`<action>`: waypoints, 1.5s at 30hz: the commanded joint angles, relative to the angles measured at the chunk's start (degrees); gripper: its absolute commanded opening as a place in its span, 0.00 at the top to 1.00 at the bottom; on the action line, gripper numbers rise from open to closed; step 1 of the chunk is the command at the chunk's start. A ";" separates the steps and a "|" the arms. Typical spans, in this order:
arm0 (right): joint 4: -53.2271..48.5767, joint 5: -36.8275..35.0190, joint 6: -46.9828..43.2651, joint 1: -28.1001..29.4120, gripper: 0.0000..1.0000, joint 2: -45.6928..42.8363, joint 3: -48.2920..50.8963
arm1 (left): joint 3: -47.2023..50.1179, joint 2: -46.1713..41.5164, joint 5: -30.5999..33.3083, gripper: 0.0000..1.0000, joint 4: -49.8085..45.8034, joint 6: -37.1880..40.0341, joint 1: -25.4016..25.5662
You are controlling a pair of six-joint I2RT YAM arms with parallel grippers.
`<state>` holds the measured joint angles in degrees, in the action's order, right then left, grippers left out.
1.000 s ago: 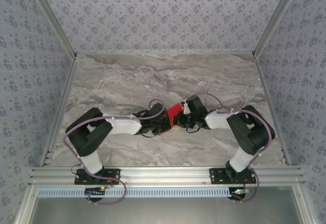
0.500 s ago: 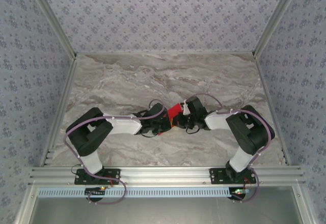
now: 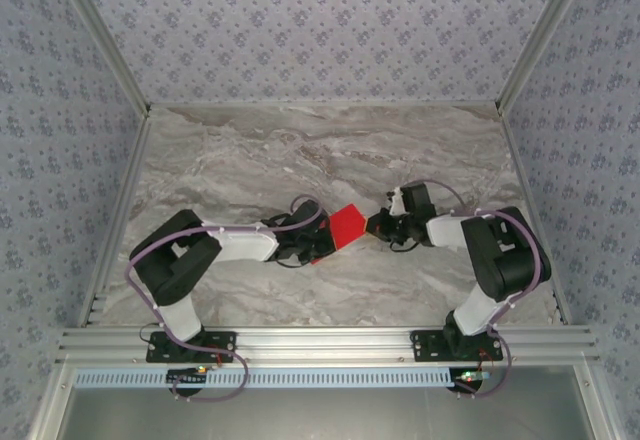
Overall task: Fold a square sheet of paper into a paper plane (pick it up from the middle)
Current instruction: First fold in half a square sheet of paper at the center of the table.
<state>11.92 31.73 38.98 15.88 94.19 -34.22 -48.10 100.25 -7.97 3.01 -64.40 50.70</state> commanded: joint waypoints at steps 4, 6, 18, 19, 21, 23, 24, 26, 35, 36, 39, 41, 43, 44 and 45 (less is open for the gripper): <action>-7.42 -8.67 -1.78 -5.37 1.00 -2.68 0.43 | 0.68 1.97 0.74 1.00 -11.14 2.72 -2.06; -7.38 -8.32 -1.37 -5.30 1.00 -4.29 0.17 | 0.08 1.89 0.36 1.00 -11.39 4.63 -2.15; 0.23 -5.62 7.03 12.78 1.00 -1.03 -3.40 | -3.19 0.97 -0.02 1.00 -11.25 11.28 -2.30; 1.03 -5.71 7.45 12.97 1.00 0.07 -3.62 | -2.92 0.83 -0.04 1.00 -10.83 11.24 -2.33; 2.23 -5.21 7.98 13.19 1.00 2.24 -3.75 | -2.70 0.57 -0.34 1.00 -9.90 10.91 -2.34; 2.58 -5.48 8.31 13.15 1.00 3.29 -3.67 | -2.69 0.43 -0.93 1.00 -8.84 10.88 -2.31; 2.25 -5.84 8.38 13.17 1.00 3.53 -3.52 | -2.73 0.40 -1.07 1.00 -8.36 10.72 -2.32; 1.14 -6.92 8.46 13.21 1.00 3.35 -3.33 | -2.87 -0.02 -1.36 1.00 -7.53 10.40 -2.35; -1.55 -10.70 10.12 13.45 1.00 3.58 -1.84 | -2.71 -1.11 2.22 1.00 1.60 -2.35 -0.55; -1.18 -10.81 10.48 13.54 1.00 3.71 -1.61 | -2.51 -0.43 3.31 1.00 2.75 -4.50 -0.04; -0.62 -10.94 11.18 13.56 1.00 4.28 -1.26 | -1.59 1.71 6.02 1.00 5.92 -9.98 1.18; -0.37 -10.90 11.54 13.55 1.00 4.50 -1.13 | -0.53 2.49 7.71 1.00 7.88 -12.75 2.02; -0.03 -10.90 11.75 13.64 1.00 4.84 -1.02 | 1.15 2.67 9.44 1.00 10.52 -15.02 2.68; -0.02 -10.90 11.82 13.65 1.00 4.95 -0.96 | 1.95 2.52 10.10 1.00 11.42 -16.16 2.87; 0.03 -10.98 11.90 13.74 1.00 5.03 -0.97 | 2.72 2.33 10.81 1.00 12.29 -17.33 3.07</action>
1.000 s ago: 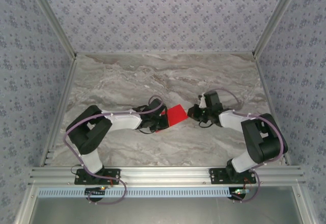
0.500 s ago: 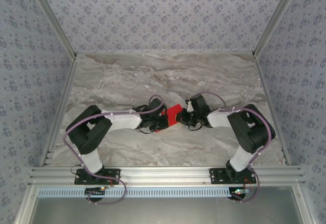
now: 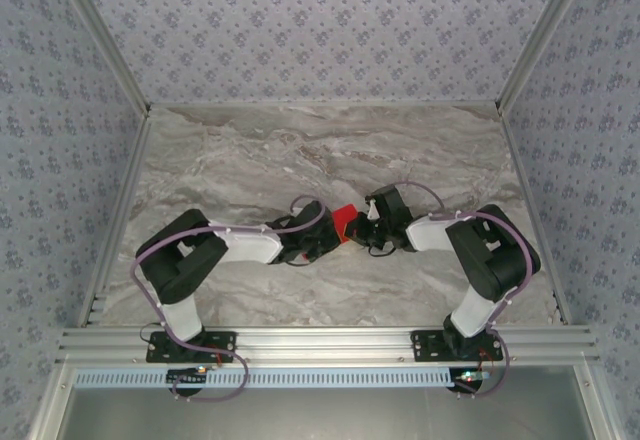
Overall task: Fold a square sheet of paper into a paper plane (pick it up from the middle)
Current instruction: First fold in half a square sheet of paper at the center of the table.
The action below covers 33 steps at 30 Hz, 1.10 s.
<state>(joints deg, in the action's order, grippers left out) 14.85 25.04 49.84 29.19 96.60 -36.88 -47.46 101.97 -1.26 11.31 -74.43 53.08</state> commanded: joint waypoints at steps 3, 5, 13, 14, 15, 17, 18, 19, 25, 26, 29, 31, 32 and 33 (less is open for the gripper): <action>-2.72 -4.21 1.20 0.39 1.00 3.07 1.72 | 4.00 -0.01 5.82 1.00 5.35 -8.79 1.39; -2.88 -4.21 1.05 0.43 1.00 3.20 1.65 | 4.75 -0.19 6.60 1.00 5.00 -9.53 1.50; -5.95 -6.54 0.91 0.29 1.00 3.42 1.25 | 11.46 -2.65 11.45 1.00 4.99 -15.82 1.81; -6.86 -7.11 0.89 0.22 1.00 3.50 1.00 | 12.07 -3.40 12.08 1.00 3.93 -16.47 1.81; -7.61 -7.52 0.84 0.25 1.00 3.62 0.81 | 12.41 -4.01 12.63 1.00 2.62 -17.13 1.83; -9.43 -8.63 0.78 0.16 1.00 3.84 0.25 | 13.12 -5.53 13.50 1.00 0.25 -17.88 1.77; -10.21 -9.11 0.80 0.12 1.00 4.12 0.06 | 13.41 -6.17 13.82 1.00 -0.68 -18.31 1.77; -11.06 -9.58 0.78 0.15 1.00 4.36 -0.14 | 13.82 -6.85 14.17 1.00 -1.46 -18.69 1.82; -11.78 -10.51 1.32 -0.36 1.00 5.75 -0.35 | 16.54 -10.10 15.45 1.00 -5.01 -20.75 1.83; -11.78 -10.60 1.37 -0.37 1.00 5.87 -0.39 | 17.12 -10.37 15.46 1.00 -5.35 -21.22 1.96; -11.76 -10.66 1.51 -0.39 1.00 6.16 -0.64 | 18.77 -10.91 15.98 1.00 -5.79 -21.95 2.86; -11.67 -10.70 1.49 -0.41 1.00 6.15 -0.71 | 19.44 -11.47 16.36 1.00 -6.84 -22.17 3.15; -11.70 -10.75 1.49 -0.49 1.00 6.15 -0.68 | 19.96 -11.86 16.62 1.00 -7.07 -22.44 3.17; -11.69 -10.86 1.56 -0.50 1.00 6.15 -0.66 | 20.44 -12.33 16.93 1.00 -7.19 -22.63 3.17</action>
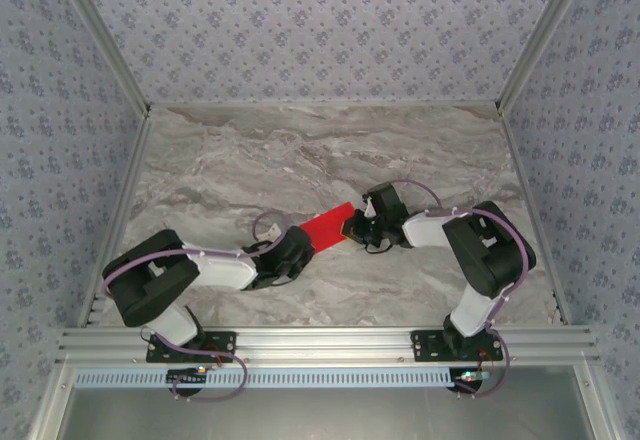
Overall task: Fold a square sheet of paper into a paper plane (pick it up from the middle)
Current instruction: First fold in half a square sheet of paper at the center of the table, then rotate the square sheet of paper at the center of the table.
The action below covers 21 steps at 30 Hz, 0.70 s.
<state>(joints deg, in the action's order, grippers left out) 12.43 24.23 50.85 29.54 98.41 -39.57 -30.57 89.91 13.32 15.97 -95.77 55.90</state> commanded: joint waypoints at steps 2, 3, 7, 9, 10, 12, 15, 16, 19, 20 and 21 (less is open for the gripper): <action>-9.30 -10.00 0.50 -0.98 1.00 4.36 2.01 | 4.53 -1.60 3.47 1.00 -12.52 -1.61 0.35; -9.38 -10.05 0.39 -1.04 1.00 4.33 2.03 | 4.76 -2.35 4.00 1.00 -13.18 -1.64 0.31; -9.85 -9.67 -0.74 -1.49 1.00 3.91 1.45 | 4.33 -6.52 6.23 1.00 -15.90 1.50 -0.18; -10.78 -9.24 -2.33 -1.43 1.00 3.51 0.26 | 2.65 -8.33 6.03 1.00 -17.64 5.36 -1.25; -11.14 -8.75 -3.39 -1.46 1.00 3.04 -0.38 | 1.16 -9.19 5.52 1.00 -19.29 8.34 -2.33; -12.24 -7.90 -5.79 -1.34 1.00 1.84 -2.04 | -1.43 -11.50 6.97 0.97 -23.08 12.48 -3.50; -15.29 -8.22 -9.87 -0.24 0.97 -0.73 -5.67 | -4.98 -14.98 9.52 0.78 -29.29 18.71 -6.27; -16.48 -8.97 -11.31 0.54 0.92 -1.54 -7.12 | -6.28 -15.92 9.80 0.70 -31.62 20.84 -7.86; -20.39 -12.58 -14.19 4.65 0.80 -1.96 -11.91 | -8.32 -18.79 10.16 0.48 -35.90 26.37 -12.36; -21.68 -13.83 -14.31 6.21 0.77 -1.31 -13.85 | -8.88 -19.71 10.44 0.42 -37.49 27.67 -13.98; -22.65 -14.83 -14.30 7.59 0.75 -0.39 -15.51 | -9.25 -20.29 10.45 0.34 -38.02 29.30 -15.28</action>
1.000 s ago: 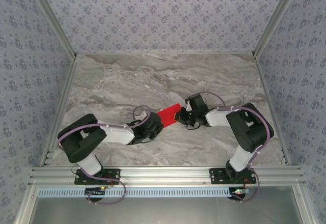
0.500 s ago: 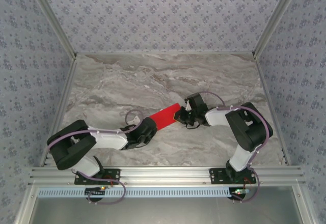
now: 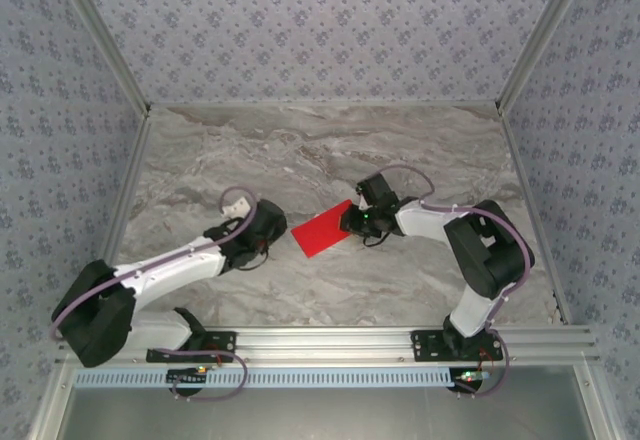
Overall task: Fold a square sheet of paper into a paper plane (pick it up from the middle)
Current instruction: Rotate the square sheet of paper at the center of the table.
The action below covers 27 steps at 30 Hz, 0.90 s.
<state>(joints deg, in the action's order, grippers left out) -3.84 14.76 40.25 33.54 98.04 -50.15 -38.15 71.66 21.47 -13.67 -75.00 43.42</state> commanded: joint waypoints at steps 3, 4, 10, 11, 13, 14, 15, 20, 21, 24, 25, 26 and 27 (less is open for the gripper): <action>-9.23 -8.25 -3.75 7.81 0.73 4.40 -11.01 | -3.15 -3.03 1.10 0.20 -11.98 12.53 -7.59; -9.68 -8.68 -3.69 8.84 0.73 6.10 -12.95 | -3.31 -3.16 0.06 0.16 -11.90 14.64 -9.01; -12.96 -9.10 -3.72 12.95 0.73 14.25 -22.89 | -4.21 -3.10 -5.67 0.04 -13.86 19.02 -15.36; -13.43 -8.91 -3.69 13.33 0.73 14.96 -23.71 | -4.12 -3.13 -6.04 0.03 -13.90 19.37 -15.73; -14.70 -7.94 -3.69 14.12 0.73 16.31 -25.07 | -3.90 -3.36 -6.42 0.01 -13.94 19.86 -16.41; -15.44 -7.55 -5.73 14.47 0.73 16.75 -25.47 | -3.86 -3.32 -6.74 0.01 -13.92 20.17 -16.74; -16.32 -6.77 -6.61 14.83 0.73 17.19 -25.77 | -3.77 -3.24 -7.13 0.01 -13.94 20.45 -17.17; -22.45 -0.88 -16.63 16.68 0.72 17.72 -24.58 | -3.93 -2.34 -10.48 0.01 -13.50 22.30 -18.68; -24.18 0.01 -19.33 17.02 0.72 17.56 -23.99 | -3.95 -2.11 -11.07 0.01 -13.16 22.82 -18.79; -29.69 1.48 -28.79 17.61 0.70 15.91 -20.51 | -4.38 -1.01 -13.15 0.01 -12.58 24.38 -18.85; -30.32 1.89 -31.46 17.51 0.69 14.60 -18.85 | -4.51 -0.54 -14.03 0.01 -12.40 24.84 -18.86; -30.35 1.73 -33.51 17.15 0.69 13.11 -16.66 | -4.69 -0.14 -14.87 0.01 -12.27 25.31 -18.83; -30.32 1.92 -34.64 16.60 0.69 11.47 -15.29 | -4.79 0.25 -15.58 0.01 -12.09 25.76 -18.84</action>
<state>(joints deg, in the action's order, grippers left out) -23.24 14.48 15.55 50.30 111.26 -70.70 -41.08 70.89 9.26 -25.74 -51.99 24.75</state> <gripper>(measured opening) 0.313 0.990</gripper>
